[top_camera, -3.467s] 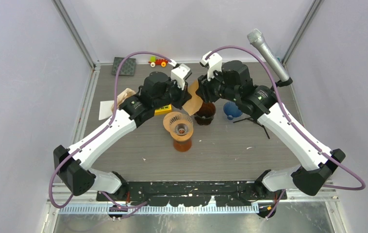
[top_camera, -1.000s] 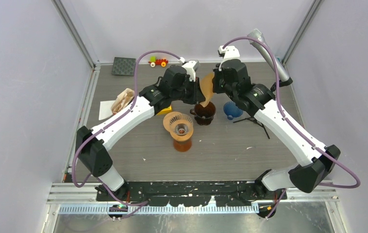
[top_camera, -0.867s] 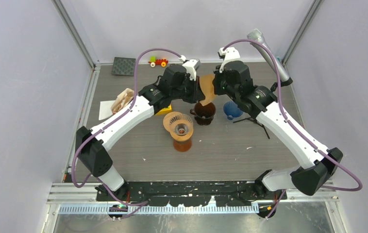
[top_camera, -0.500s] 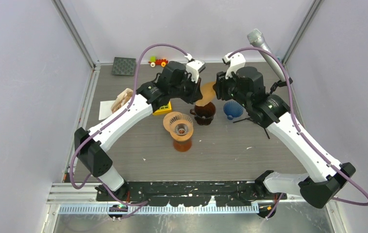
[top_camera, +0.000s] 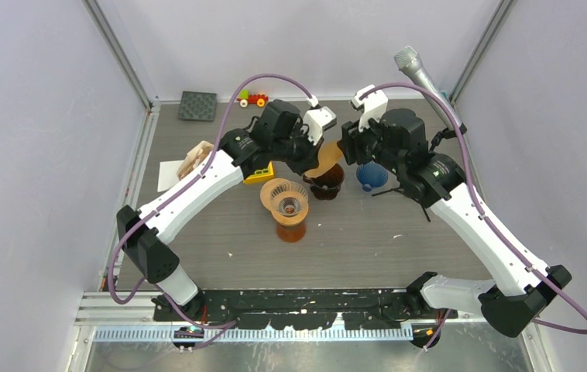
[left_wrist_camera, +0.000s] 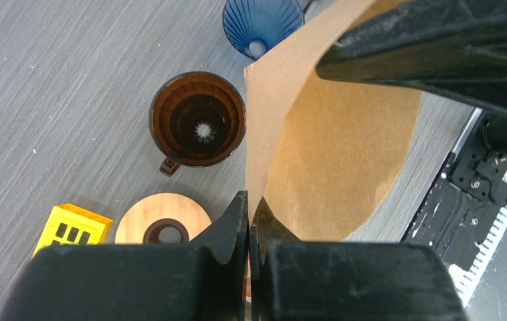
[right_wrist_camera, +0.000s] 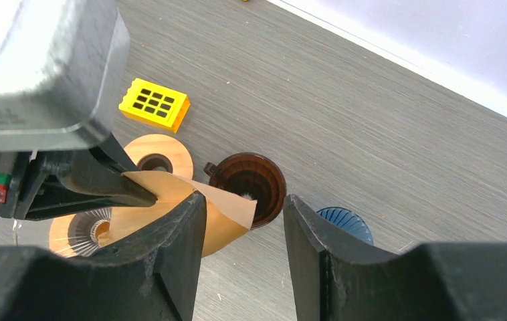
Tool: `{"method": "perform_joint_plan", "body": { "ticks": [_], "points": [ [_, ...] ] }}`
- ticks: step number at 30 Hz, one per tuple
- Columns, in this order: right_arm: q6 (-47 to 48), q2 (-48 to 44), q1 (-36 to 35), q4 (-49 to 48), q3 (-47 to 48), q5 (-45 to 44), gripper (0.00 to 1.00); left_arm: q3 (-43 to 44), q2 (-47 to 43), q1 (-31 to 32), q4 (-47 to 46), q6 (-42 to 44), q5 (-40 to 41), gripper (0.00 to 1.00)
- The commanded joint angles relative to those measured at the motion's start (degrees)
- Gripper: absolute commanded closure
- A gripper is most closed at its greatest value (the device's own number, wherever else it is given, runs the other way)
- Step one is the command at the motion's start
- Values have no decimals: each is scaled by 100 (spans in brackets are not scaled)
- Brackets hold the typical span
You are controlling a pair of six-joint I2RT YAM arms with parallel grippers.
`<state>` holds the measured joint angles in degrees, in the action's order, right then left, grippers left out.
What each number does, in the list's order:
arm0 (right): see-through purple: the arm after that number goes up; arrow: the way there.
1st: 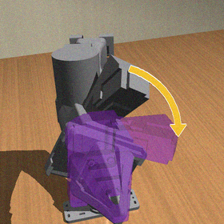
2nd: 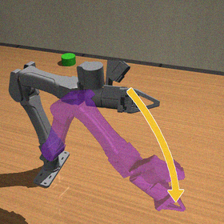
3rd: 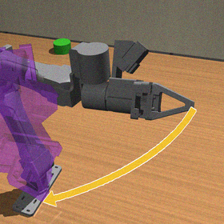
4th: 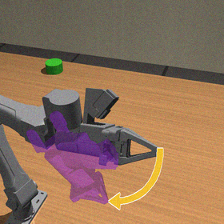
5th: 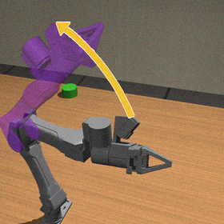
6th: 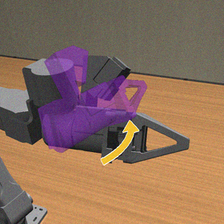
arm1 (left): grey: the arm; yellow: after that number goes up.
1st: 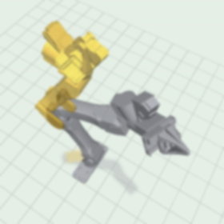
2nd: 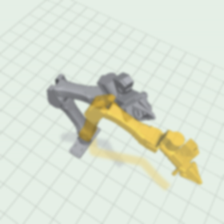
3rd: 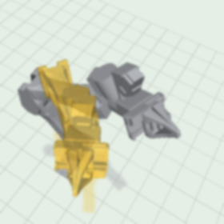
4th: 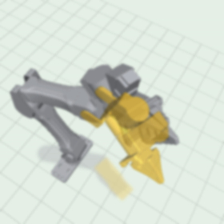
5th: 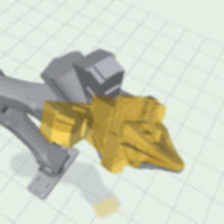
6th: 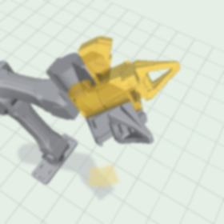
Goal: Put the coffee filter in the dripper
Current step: Place the coffee filter in the coffee dripper.
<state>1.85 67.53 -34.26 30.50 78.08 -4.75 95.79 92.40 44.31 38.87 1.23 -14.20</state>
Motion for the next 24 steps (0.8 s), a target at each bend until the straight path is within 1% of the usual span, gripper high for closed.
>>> {"method": "perform_joint_plan", "body": {
  "ticks": [1, 7, 11, 14, 20, 24],
  "points": [
    [186, -27, 25, -48, 22, 175, 49, 288, -234, 95, 267, 394, -55, 100],
    [255, -23, 32, 17, -54, 367, 55, 283, -283, 108, 274, 465, 21, 100],
    [255, -37, 42, 0, -141, 396, 60, 253, -320, 104, 207, 448, 53, 100],
    [237, -79, 60, -33, -182, 601, 67, 264, -321, 105, 196, 445, 68, 100],
    [250, -143, 98, -79, -255, 586, 82, 249, -350, 104, 73, 416, 190, 100],
    [268, -171, 98, -110, -312, 518, 86, 295, -349, 104, 66, 404, 236, 100]
  ]
}}
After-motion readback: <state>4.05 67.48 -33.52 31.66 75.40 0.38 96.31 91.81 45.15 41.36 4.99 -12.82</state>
